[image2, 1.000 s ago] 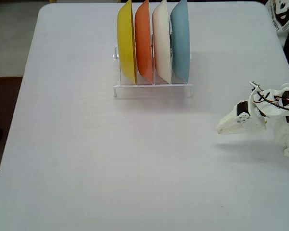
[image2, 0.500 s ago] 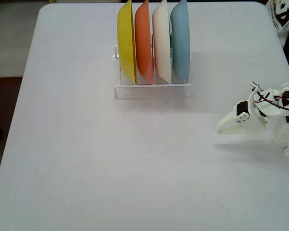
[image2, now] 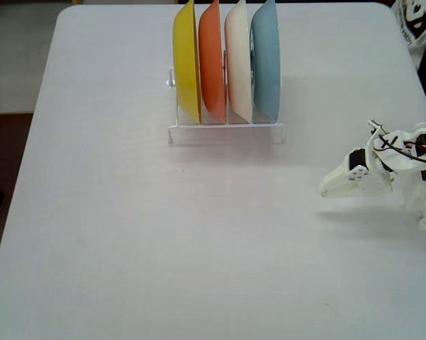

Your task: Please give me two plates.

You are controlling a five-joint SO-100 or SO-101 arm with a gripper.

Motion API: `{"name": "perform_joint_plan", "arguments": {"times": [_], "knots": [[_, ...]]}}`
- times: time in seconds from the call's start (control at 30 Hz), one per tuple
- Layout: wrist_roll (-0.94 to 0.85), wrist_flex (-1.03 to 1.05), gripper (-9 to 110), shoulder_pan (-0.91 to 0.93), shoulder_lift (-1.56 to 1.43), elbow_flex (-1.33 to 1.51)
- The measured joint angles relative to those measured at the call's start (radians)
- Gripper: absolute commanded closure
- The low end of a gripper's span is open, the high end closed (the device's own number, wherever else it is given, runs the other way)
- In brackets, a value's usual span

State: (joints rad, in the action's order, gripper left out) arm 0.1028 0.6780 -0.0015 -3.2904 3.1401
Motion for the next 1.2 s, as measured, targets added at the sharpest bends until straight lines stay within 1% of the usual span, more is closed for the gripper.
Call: {"name": "perform_joint_plan", "arguments": {"times": [0.83,0.97,1.1,1.2], "knots": [[0.0,-0.002,102,0.0,0.0,0.0],[-0.031,-0.083,102,0.0,0.0,-0.002],[-0.069,-0.092,102,0.0,0.0,-0.055],[-0.104,-0.055,102,0.025,0.0,-0.153]]}}
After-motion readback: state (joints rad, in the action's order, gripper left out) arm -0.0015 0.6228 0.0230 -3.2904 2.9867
